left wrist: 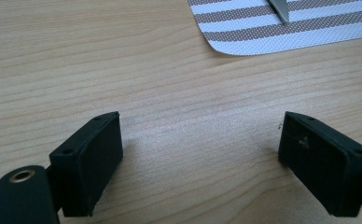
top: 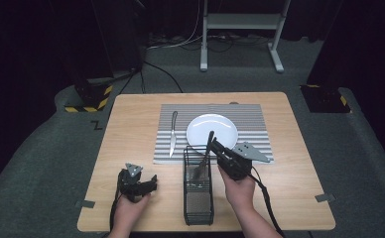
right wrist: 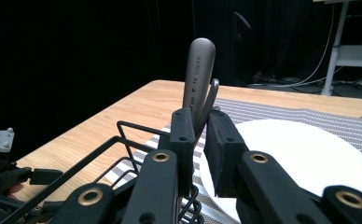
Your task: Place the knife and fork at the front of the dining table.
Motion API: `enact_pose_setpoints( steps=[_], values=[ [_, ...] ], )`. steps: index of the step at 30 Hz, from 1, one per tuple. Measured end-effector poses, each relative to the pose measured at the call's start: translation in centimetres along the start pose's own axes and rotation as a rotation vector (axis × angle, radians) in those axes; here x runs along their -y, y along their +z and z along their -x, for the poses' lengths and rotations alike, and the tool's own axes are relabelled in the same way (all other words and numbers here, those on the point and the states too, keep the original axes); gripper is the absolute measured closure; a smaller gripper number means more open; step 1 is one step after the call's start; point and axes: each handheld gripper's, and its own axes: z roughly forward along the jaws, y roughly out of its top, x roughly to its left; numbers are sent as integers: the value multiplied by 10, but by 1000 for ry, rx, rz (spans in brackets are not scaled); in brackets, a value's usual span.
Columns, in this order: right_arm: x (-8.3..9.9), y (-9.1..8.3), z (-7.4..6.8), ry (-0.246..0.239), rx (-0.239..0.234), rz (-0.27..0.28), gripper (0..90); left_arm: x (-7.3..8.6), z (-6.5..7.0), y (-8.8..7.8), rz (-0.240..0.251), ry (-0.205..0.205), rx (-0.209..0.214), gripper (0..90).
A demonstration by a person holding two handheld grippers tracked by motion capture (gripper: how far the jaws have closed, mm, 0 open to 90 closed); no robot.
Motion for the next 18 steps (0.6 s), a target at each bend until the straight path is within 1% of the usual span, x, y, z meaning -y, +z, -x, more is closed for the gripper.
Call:
enact_pose_setpoints(
  steps=[3, 6, 7, 9, 10, 13, 18],
  values=[
    [0, -2, -2, 0, -8, 9, 830, 0, 0, 0, 0, 0, 0, 136],
    [-1, -6, -8, -8, -30, 35, 855, 0, 0, 0, 0, 0, 0, 136],
    [-3, -8, -11, -20, -41, 48, 875, 0, 0, 0, 0, 0, 0, 136],
    [-4, -9, -13, -22, -47, 51, 881, 0, 0, 0, 0, 0, 0, 136],
    [-6, -9, -15, -30, -55, 56, 885, 0, 0, 0, -1, 1, -1, 136],
    [-9, -9, -20, -62, -51, 62, 886, 0, 0, 0, -1, 2, -1, 136],
    [-17, -14, -27, -87, -68, 88, 887, 0, 0, 0, -1, 0, 0, 136]
  ],
)
